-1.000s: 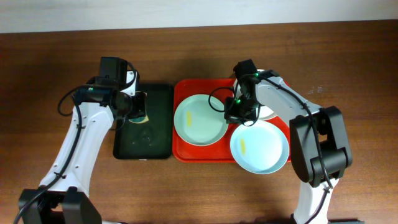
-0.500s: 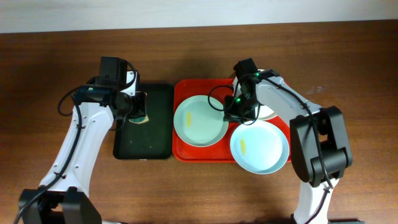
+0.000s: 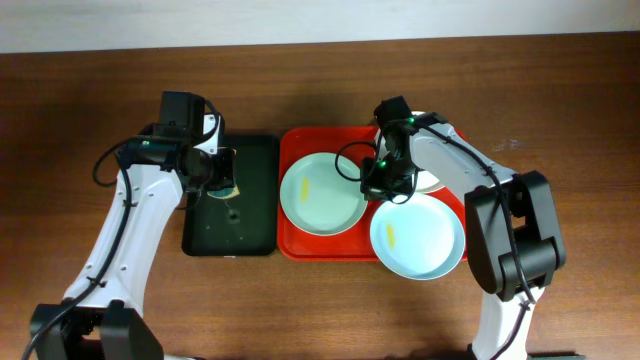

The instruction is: Clean dirty plates on tray and stack at the side

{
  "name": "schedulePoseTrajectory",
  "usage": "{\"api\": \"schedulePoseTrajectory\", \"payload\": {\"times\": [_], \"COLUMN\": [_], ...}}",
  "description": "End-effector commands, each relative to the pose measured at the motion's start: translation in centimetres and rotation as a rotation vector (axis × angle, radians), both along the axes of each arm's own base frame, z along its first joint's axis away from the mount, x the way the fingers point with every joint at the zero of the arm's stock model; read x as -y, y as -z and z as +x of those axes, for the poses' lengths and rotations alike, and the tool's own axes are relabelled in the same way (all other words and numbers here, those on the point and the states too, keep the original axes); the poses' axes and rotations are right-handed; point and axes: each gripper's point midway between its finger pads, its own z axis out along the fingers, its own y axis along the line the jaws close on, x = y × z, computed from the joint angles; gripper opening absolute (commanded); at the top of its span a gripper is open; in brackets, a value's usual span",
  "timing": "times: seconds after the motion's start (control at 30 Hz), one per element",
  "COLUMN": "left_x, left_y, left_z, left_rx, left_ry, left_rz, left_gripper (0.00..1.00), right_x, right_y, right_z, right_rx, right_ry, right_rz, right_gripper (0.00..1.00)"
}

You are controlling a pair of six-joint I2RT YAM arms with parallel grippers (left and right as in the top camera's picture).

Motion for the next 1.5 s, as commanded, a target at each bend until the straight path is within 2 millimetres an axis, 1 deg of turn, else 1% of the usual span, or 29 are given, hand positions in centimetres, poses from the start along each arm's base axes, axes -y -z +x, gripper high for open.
{"api": "schedulePoseTrajectory", "payload": {"times": [0.0, 0.1, 0.13, 0.2, 0.27, 0.5, 0.53, 0.57, 0.67, 0.73, 0.77, 0.8, 1.0, 1.13, 1.27, 1.37, 1.4, 1.43, 1.47], "left_x": [0.2, 0.2, 0.2, 0.2, 0.2, 0.8, 0.9, 1.0, 1.1, 1.1, 1.1, 1.1, 1.1, 1.1, 1.2, 2.4, 3.0, 4.2, 4.8], "left_y": [0.3, 0.3, 0.3, 0.3, 0.3, 0.3, 0.3, 0.3, 0.4, 0.4, 0.4, 0.4, 0.3, 0.4, 0.6, 0.6, 0.5, 0.6, 0.6], "left_z": [-0.1, -0.1, -0.1, -0.1, -0.1, -0.2, -0.2, -0.2, -0.2, -0.2, -0.2, -0.2, -0.2, -0.2, -0.2, 0.6, 0.8, 0.9, 0.9], "left_rx": [-0.008, -0.008, -0.008, -0.008, -0.008, -0.008, -0.009, -0.01, -0.011, -0.011, -0.011, -0.011, -0.01, -0.015, -0.07, -0.098, -0.103, -0.11, -0.113], "left_ry": [0.006, 0.006, 0.006, 0.006, 0.006, 0.024, 0.027, 0.03, 0.03, 0.03, 0.03, 0.03, 0.03, 0.03, 0.032, 0.052, 0.064, 0.085, 0.097], "left_rz": [-0.009, -0.009, -0.009, -0.009, -0.009, -0.009, -0.008, -0.008, -0.008, -0.008, -0.008, -0.009, -0.01, -0.009, -0.008, -0.064, -0.1, -0.156, -0.176], "left_gripper": [0.0, 0.0, 0.0, 0.0, 0.0, 0.0, 0.0, 0.0, 0.0, 0.0, 0.0, 0.0, 0.0, 0.0, 0.0, 0.0, 0.0, 0.0, 0.0], "right_x": [-0.3, -0.1, -0.1, -0.2, -0.2, -0.1, -0.1, -0.1, 0.1, 0.4, 0.4, 0.4, -0.6, -0.6, -1.0, -1.6, -1.7, -1.6, -1.4], "right_y": [-0.1, 0.0, 0.0, 0.0, 0.0, 0.0, 0.0, 0.0, 0.1, 0.2, 0.2, 0.2, -0.1, -0.2, -0.2, -0.2, -0.1, 0.0, 0.1], "right_z": [0.3, 1.0, 1.1, 1.3, 1.3, 1.0, 0.9, 0.9, 1.0, 1.2, 1.2, 1.2, 0.9, 0.6, 0.3, 0.3, 0.2, 0.3, 0.3], "right_rx": [0.012, 0.041, 0.047, 0.056, 0.055, 0.042, 0.039, 0.037, 0.044, 0.053, 0.054, 0.053, 0.034, 0.025, 0.02, 0.03, 0.033, 0.042, 0.044], "right_ry": [-0.017, -0.015, -0.015, -0.015, -0.015, -0.015, -0.015, -0.015, -0.014, -0.013, -0.013, -0.013, -0.017, -0.018, -0.03, -0.045, -0.05, -0.055, -0.055], "right_rz": [-0.004, -0.02, -0.022, -0.019, -0.018, -0.018, -0.02, -0.021, -0.03, -0.048, -0.051, -0.05, 0.008, 0.012, 0.01, 0.013, 0.005, -0.019, -0.03], "right_gripper": [0.07, 0.14, 0.14, 0.12, 0.04, 0.05, 0.15, 0.2, 0.22, 0.21, 0.18, 0.04, 0.04, 0.04, 0.04, 0.04, 0.04, 0.04, 0.04]}}
